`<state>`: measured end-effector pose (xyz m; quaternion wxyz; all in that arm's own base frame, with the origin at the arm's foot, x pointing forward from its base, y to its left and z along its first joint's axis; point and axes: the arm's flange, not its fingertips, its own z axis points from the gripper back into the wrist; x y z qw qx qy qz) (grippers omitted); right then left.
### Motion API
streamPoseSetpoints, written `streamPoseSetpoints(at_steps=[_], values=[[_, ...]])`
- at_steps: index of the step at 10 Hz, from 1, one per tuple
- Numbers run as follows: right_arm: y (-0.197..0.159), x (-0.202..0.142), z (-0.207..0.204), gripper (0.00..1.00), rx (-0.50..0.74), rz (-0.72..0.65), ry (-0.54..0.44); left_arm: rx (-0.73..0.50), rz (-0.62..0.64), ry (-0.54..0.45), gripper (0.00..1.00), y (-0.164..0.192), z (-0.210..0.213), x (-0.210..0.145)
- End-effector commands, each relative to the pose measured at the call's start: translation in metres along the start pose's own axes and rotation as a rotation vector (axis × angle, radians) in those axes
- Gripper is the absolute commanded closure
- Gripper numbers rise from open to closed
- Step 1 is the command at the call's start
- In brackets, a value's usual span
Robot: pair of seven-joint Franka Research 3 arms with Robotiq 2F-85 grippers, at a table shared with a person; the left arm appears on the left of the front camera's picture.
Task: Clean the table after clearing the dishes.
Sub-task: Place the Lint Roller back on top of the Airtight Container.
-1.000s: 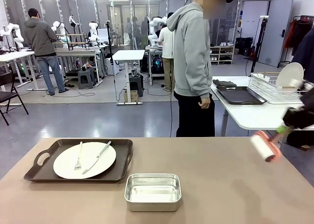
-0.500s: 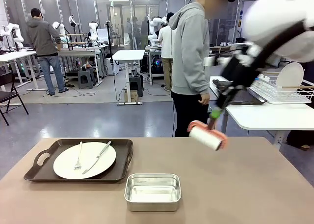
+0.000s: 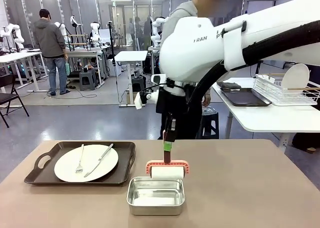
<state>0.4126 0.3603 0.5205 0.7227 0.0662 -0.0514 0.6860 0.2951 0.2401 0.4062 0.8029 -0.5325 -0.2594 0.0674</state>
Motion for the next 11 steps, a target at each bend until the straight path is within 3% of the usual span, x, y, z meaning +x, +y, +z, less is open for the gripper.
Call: streamPoseSetpoints(at_steps=[1,2,7,11], values=[[0.000,-0.001,0.010,0.79,-0.081,0.006,-0.033,-0.007,-0.006,0.003,0.00,-0.003,0.003,0.000],[0.000,0.000,0.000,0.79,0.000,0.000,0.000,-0.007,-0.006,0.003,0.00,-0.003,0.003,0.000],[-0.002,0.000,-0.002,0.79,-0.008,0.002,0.002,-0.007,-0.006,0.003,0.00,-0.003,0.003,0.000],[-0.017,0.026,-0.038,0.79,0.013,-0.006,0.005,-0.007,-0.006,0.003,0.00,-0.003,0.003,0.000]])
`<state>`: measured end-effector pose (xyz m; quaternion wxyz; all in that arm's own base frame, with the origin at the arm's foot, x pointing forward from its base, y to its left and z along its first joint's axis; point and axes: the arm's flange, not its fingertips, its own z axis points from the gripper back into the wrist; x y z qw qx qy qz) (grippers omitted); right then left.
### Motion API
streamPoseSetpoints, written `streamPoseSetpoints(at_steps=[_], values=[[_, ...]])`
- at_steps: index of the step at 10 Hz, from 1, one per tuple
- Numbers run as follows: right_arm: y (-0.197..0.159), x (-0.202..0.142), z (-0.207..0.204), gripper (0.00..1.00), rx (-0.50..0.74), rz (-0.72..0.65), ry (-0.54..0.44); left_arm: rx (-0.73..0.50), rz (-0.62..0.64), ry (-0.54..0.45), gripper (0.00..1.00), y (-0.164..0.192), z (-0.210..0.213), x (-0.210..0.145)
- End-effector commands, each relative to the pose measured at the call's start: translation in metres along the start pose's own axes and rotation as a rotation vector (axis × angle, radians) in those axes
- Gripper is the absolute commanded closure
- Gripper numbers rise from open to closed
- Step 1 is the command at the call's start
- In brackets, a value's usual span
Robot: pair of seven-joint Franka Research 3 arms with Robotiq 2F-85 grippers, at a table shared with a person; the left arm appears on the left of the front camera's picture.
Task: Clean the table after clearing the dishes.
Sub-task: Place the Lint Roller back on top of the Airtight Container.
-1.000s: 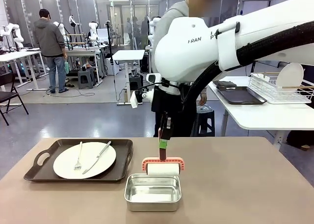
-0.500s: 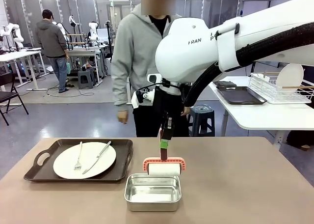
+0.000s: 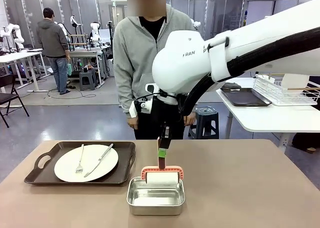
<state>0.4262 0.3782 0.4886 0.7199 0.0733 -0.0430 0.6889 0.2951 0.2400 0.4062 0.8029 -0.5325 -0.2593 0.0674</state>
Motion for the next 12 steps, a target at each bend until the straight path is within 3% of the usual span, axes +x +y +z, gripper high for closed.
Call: streamPoseSetpoints(at_steps=[1,5,12], values=[[-0.008,0.016,-0.013,0.79,-0.003,-0.010,0.004,-0.007,-0.006,0.002,0.00,-0.003,0.003,0.000],[-0.015,0.027,-0.046,0.79,0.037,-0.021,0.011,-0.007,-0.006,0.002,0.00,-0.003,0.003,0.000],[-0.052,0.005,-0.085,0.79,0.009,0.049,-0.026,-0.007,-0.006,0.002,0.00,-0.003,0.003,0.000]])
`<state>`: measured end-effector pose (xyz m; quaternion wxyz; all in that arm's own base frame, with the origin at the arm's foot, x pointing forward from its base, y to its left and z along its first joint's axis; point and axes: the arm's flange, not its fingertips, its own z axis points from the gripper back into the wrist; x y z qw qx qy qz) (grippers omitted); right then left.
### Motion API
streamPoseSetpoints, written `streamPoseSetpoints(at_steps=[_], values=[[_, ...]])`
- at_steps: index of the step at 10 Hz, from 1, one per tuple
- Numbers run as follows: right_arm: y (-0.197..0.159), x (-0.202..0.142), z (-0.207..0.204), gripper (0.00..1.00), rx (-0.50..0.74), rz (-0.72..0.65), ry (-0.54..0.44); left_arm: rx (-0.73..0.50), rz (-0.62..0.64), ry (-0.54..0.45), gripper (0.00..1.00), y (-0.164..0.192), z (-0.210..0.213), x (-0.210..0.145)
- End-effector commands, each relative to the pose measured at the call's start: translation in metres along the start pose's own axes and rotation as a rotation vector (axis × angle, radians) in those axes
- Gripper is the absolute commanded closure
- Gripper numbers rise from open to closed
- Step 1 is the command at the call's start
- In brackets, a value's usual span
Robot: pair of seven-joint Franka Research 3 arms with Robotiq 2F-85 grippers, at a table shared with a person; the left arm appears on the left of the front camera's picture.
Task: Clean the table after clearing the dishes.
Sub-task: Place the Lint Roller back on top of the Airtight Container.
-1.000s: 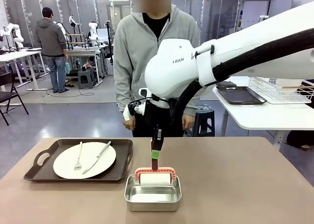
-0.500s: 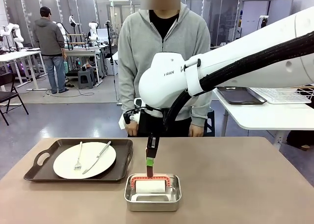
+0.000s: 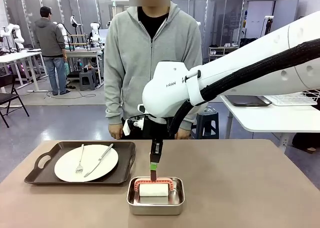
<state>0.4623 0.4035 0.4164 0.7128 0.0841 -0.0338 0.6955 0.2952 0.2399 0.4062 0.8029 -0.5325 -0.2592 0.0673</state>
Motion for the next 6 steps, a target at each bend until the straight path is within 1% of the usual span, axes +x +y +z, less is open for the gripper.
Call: streamPoseSetpoints(at_steps=[1,3,5,6], values=[[-0.0224,-0.0153,-0.0151,0.79,-0.033,0.024,-0.018,-0.007,-0.006,0.002,0.00,-0.0027,0.0031,-0.0001],[-0.0308,-0.0197,-0.0223,0.79,-0.032,0.033,-0.004,-0.007,-0.006,0.002,0.00,-0.0027,0.0031,-0.0001],[-0.0305,-0.0200,-0.0181,0.79,-0.032,0.040,-0.003,-0.007,-0.006,0.002,0.00,-0.0027,0.0031,-0.0001],[-0.0298,-0.0206,-0.0158,0.76,-0.034,0.041,-0.004,-0.007,-0.006,0.002,0.00,-0.0027,0.0031,-0.0001]])
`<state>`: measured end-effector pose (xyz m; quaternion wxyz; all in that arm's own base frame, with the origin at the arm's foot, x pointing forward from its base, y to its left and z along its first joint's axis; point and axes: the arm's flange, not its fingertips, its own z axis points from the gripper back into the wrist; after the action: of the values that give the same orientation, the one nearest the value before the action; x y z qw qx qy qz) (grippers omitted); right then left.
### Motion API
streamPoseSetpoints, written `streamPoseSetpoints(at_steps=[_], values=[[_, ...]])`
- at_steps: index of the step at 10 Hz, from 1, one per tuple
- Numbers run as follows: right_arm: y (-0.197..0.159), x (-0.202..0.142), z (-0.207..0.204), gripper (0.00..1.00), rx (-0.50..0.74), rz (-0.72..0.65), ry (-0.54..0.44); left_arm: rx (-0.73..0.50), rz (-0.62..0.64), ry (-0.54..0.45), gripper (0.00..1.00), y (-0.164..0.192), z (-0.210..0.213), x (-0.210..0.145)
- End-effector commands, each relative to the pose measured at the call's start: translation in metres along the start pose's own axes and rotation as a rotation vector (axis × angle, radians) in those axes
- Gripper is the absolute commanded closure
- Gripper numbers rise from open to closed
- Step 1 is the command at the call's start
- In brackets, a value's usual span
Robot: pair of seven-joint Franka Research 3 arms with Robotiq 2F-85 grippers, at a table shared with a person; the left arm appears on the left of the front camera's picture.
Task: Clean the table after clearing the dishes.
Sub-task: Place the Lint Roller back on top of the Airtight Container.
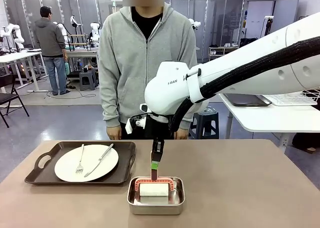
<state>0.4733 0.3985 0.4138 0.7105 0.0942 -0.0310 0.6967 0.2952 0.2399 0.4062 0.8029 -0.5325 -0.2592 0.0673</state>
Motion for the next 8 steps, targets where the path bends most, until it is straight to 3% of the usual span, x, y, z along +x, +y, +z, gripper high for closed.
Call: streamPoseSetpoints(at_steps=[1,8], values=[[-0.017,-0.016,-0.012,0.66,-0.053,0.038,0.003,-0.007,-0.006,0.002,0.00,-0.003,0.003,0.000],[-0.006,-0.002,0.019,0.16,-0.094,0.068,0.015,-0.007,-0.006,0.002,0.00,-0.003,0.003,0.000]])
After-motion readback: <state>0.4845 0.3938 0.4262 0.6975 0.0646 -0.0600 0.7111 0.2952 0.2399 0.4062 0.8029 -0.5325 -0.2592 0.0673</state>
